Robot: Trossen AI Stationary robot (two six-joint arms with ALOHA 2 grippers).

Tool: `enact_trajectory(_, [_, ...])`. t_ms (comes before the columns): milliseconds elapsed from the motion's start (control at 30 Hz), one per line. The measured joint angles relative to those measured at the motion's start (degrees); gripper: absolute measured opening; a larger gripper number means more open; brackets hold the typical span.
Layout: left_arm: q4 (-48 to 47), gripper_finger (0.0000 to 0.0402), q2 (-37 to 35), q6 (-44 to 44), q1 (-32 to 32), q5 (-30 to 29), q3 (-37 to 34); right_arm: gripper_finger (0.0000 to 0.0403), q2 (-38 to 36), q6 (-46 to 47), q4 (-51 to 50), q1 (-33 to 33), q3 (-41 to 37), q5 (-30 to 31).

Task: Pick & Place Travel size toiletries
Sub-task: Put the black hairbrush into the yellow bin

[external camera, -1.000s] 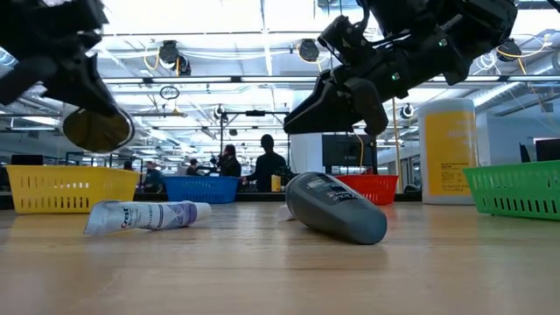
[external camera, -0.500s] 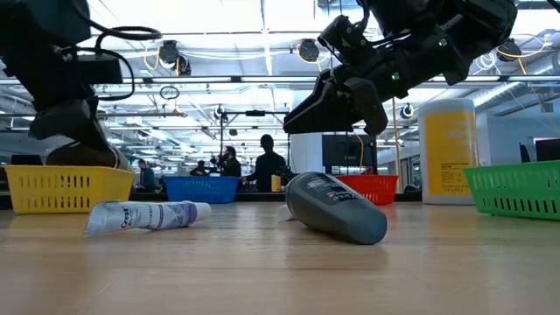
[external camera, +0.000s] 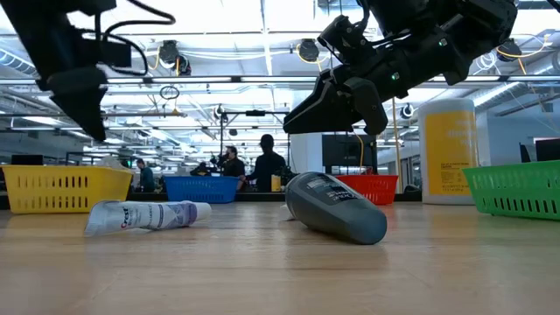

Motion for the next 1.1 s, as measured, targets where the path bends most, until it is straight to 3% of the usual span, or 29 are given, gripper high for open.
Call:
enact_trajectory(133, [-1.1,0.0195,0.0,-7.3,-0.4,-0.6,0.4,0.0155,0.0,0.0,0.0,0.0,0.0,0.0])
enact_trajectory(300, [-6.7,0.0120,0.0,-20.0,4.2,-6.6,0.2,0.0155,0.0,0.0,0.0,0.0,0.0,0.0])
enact_trajectory(500, [0.0,0.0012,0.0,-16.9,9.7,-6.1,-4.0,0.0155,0.0,0.0,0.0,0.0,0.0,0.0])
enact_trajectory(600, [2.7,0.0013,0.0,-14.8,12.6,-5.4,-5.8,0.0155,0.0,0.0,0.0,0.0,0.0,0.0])
enact_trajectory(800, [3.3,0.0009,0.0,-15.6,17.0,3.3,-9.3,0.0155,0.0,0.0,0.0,0.0,0.0,0.0])
enact_trajectory(1100, [7.2,0.0013,0.0,-10.6,17.9,11.7,-10.8,0.0155,0.0,0.0,0.0,0.0,0.0,0.0])
